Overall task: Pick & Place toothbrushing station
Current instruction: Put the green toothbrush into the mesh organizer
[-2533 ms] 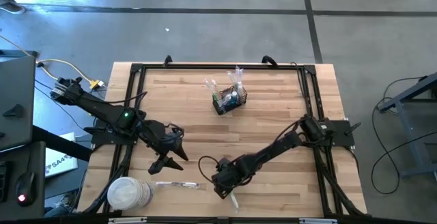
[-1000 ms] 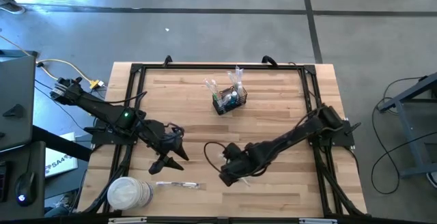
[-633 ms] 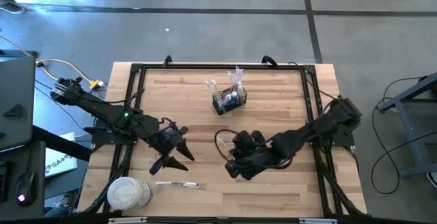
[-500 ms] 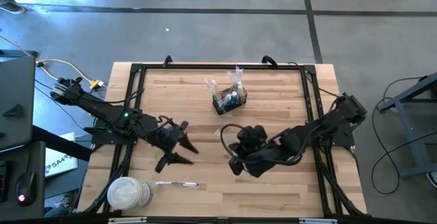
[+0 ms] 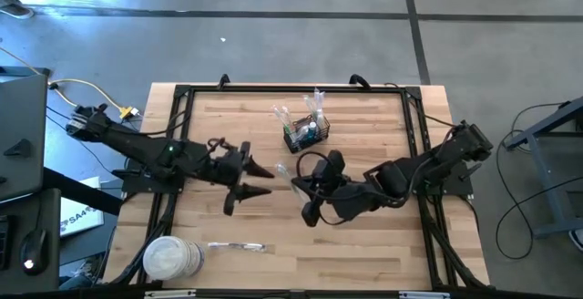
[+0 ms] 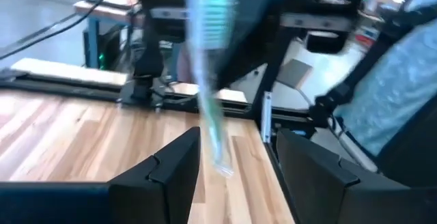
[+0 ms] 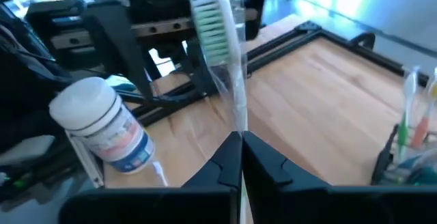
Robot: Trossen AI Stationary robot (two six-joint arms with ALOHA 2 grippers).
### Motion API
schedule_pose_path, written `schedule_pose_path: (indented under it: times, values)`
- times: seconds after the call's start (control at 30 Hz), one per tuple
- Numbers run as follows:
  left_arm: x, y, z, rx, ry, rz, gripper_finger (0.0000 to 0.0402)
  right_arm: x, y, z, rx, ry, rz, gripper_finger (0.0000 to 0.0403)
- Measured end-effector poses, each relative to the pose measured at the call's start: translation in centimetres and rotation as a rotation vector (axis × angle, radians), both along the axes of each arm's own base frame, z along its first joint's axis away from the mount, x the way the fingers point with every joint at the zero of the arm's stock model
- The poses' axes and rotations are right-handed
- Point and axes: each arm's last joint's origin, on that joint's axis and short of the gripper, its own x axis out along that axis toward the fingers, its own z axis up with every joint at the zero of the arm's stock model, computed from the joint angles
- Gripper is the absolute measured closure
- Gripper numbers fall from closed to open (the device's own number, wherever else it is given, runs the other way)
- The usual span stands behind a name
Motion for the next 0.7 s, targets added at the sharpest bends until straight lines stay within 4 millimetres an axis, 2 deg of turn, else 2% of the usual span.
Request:
schedule_pose_path:
  times: [0.3, 0.43, 0.7]
  values:
    - [0.7, 2.4, 0.0, -0.101, 0.018, 0.022, 0.0206, 0.3, -0.3, 0.2, -0.042, -0.008, 0.016, 0.04]
    - [1.0, 2.7, 0.1, -0.11, -0.002, -0.011, 0.0194, 0.3, -0.4, 0.2, -0.046, -0.006, 0.019, 0.04]
    - [2.7, 2.6, -0.2, -0.108, -0.062, -0.046, 0.018, 0.4, -0.4, 0.2, -0.057, -0.002, 0.024, 0.04]
